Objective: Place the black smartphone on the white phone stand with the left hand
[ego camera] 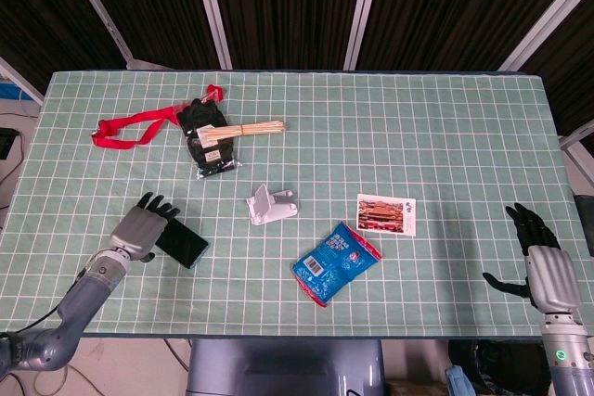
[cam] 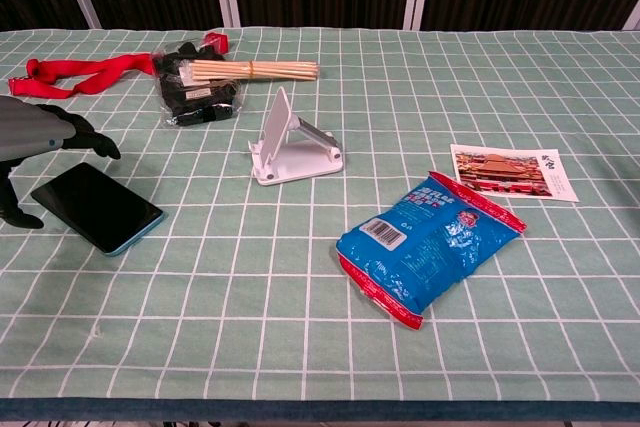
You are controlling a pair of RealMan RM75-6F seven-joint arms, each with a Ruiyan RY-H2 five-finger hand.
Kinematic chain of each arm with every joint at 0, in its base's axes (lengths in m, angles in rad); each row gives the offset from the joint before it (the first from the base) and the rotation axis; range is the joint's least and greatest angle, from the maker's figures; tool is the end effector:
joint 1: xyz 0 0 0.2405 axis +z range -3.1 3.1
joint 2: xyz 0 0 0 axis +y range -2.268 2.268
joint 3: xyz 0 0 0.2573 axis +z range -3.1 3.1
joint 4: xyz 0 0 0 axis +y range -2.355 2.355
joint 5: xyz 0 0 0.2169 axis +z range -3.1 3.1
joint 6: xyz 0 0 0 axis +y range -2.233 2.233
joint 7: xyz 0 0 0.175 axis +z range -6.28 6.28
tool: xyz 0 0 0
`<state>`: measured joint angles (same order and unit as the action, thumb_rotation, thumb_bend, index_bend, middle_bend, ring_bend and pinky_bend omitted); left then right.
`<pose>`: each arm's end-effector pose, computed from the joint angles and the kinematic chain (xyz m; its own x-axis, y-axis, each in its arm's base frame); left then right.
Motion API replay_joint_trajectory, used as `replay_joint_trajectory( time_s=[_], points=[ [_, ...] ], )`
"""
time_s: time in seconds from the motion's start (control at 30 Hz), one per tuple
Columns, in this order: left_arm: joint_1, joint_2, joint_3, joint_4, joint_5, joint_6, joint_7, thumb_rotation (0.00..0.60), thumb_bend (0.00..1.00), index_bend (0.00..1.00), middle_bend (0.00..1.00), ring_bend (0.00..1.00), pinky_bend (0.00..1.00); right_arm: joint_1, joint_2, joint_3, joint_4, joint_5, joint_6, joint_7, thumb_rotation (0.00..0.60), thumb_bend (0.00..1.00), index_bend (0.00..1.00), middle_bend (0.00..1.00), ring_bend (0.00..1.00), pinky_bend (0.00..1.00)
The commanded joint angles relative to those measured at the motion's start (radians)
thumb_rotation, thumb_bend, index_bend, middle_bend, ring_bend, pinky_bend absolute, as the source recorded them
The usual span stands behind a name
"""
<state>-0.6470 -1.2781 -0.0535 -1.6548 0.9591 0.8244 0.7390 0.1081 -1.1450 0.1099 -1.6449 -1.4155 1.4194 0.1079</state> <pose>-0.2340 0.3312 0.0074 0.7668 0.3813 0.5164 0.6400 -0.3927 -0.6604 -0.3117 -0.2317 0.1460 0.2218 -0.0003 0.9751 -0.9741 0.0444 0.2216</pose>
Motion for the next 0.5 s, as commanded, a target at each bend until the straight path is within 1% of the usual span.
replay_joint_trajectory(
  time_s=[0.03, 0.2, 0.5],
  points=[
    [-0.011, -0.008, 0.007, 0.002, -0.007, 0.000, 0.002, 0.600, 0.15, 0.14, 0.15, 0.00, 0.00, 0.000, 0.001, 0.000, 0.000, 0.001, -0.001, 0.001, 0.600, 0.10, 0.00, 0.00, 0.00, 0.15],
    [-0.029, -0.024, 0.020, 0.007, -0.010, 0.000, -0.006, 0.600, 0.15, 0.15, 0.18, 0.00, 0.00, 0.001, 0.001, 0.001, -0.002, 0.002, -0.002, 0.003, 0.600, 0.10, 0.00, 0.00, 0.00, 0.15],
    [-0.057, -0.045, 0.041, 0.020, -0.019, -0.005, -0.018, 0.600, 0.15, 0.18, 0.18, 0.00, 0.00, 0.000, 0.002, 0.001, -0.006, 0.005, -0.003, 0.009, 0.600, 0.10, 0.00, 0.00, 0.00, 0.15]
  ],
)
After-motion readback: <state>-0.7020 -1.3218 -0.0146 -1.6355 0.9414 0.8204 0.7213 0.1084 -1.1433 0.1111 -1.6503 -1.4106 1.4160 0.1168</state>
